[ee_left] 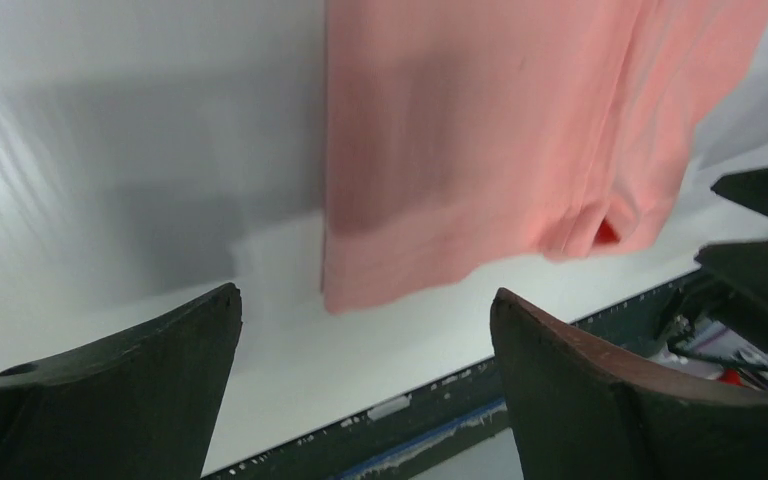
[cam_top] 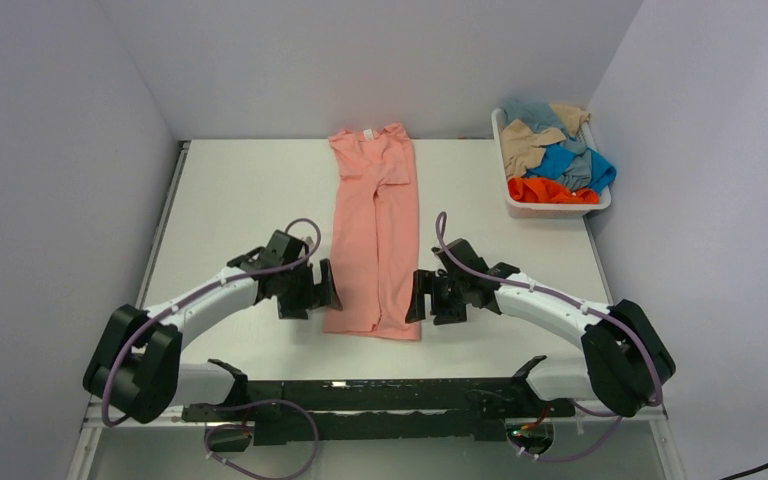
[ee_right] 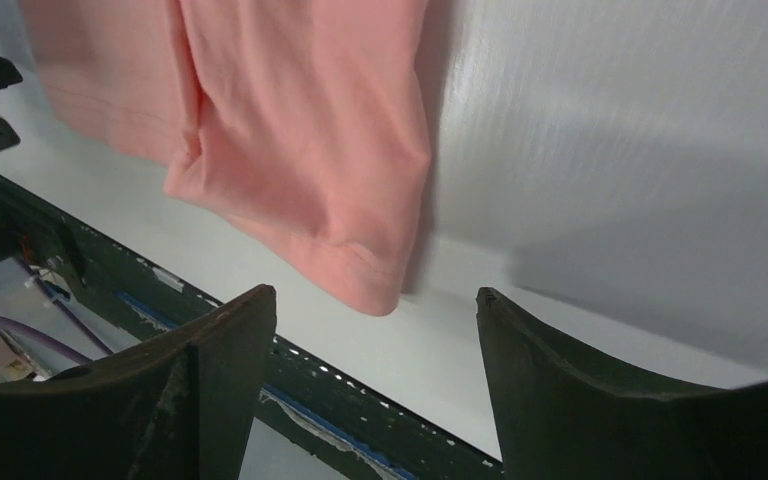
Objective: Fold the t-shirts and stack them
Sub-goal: Grab the bottom of the folded rectangular tshirt with both arms
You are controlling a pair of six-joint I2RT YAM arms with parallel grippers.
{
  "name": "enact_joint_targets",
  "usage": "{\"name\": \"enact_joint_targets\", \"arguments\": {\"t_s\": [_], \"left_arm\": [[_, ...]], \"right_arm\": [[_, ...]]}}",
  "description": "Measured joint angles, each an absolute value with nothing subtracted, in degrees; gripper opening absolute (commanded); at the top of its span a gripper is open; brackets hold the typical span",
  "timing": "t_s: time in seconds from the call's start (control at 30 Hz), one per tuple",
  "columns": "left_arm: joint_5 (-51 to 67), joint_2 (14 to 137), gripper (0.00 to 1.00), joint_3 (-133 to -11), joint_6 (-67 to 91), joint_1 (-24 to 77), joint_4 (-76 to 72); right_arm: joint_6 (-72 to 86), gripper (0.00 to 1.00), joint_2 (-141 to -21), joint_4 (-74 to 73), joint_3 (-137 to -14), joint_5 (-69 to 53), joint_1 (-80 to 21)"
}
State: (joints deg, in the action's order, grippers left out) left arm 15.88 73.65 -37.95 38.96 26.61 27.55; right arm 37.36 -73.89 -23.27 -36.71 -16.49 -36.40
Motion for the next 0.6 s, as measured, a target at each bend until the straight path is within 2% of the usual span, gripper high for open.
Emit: {"name": "enact_joint_targets", "arguments": {"t_s": [0.13, 0.43, 0.6], "left_arm": [[17.74, 71.44, 0.82, -33.63, 41.8, 28.62, 26.09], [16.62, 74.96, 0.57, -33.15, 45.39, 31.9, 22.52], [15.81, 78.61, 0.3, -34.89, 46.54, 31.9, 21.65]], "right_arm": [[38.24, 0.65, -75.7, -22.35, -35.4, -18.11, -36.4], [40.25, 0.54, -77.28, -19.09, -33.01, -20.34, -36.36], [41.19, 0.4, -78.5, -16.86, -32.4, -22.02, -36.34]]}}
